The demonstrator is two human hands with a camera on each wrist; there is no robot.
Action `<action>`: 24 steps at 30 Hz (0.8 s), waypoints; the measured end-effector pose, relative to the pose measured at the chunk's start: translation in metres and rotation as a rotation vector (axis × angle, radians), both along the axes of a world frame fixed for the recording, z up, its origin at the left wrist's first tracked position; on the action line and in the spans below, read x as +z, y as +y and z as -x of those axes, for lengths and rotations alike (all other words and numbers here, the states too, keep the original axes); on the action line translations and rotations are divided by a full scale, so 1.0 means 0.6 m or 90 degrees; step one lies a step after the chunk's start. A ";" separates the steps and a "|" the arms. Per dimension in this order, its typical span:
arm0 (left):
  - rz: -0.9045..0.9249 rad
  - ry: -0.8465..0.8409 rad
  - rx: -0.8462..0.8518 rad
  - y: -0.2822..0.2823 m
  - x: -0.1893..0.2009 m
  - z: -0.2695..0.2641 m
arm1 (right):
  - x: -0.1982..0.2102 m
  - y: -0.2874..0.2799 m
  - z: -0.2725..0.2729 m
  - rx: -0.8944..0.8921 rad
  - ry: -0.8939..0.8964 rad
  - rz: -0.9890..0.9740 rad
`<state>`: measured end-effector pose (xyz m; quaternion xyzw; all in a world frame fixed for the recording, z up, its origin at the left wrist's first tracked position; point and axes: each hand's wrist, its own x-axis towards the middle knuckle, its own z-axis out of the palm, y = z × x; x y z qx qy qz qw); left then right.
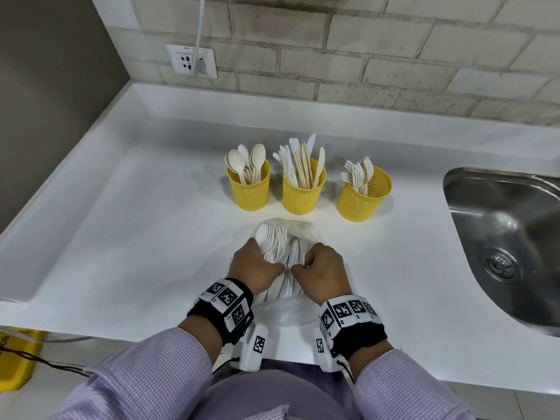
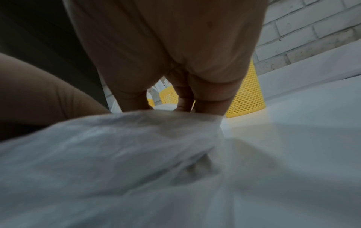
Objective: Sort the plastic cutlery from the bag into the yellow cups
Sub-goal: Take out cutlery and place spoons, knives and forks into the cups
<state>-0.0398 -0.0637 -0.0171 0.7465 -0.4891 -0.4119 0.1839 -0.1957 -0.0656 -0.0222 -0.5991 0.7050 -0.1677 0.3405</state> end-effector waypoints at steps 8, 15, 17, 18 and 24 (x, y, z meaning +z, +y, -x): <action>0.001 0.071 0.008 0.000 0.028 0.014 | 0.014 0.002 0.003 -0.026 -0.114 -0.022; 0.005 0.229 0.034 0.003 0.032 0.012 | 0.018 0.007 0.002 -0.088 -0.289 -0.073; 0.010 0.302 0.044 0.003 0.027 0.012 | 0.015 0.009 -0.001 -0.097 -0.356 -0.102; 0.006 0.330 0.053 0.003 0.027 0.013 | 0.014 0.009 -0.001 -0.103 -0.389 -0.113; -0.015 0.466 0.084 0.005 0.029 0.007 | 0.019 0.011 0.001 -0.119 -0.535 -0.134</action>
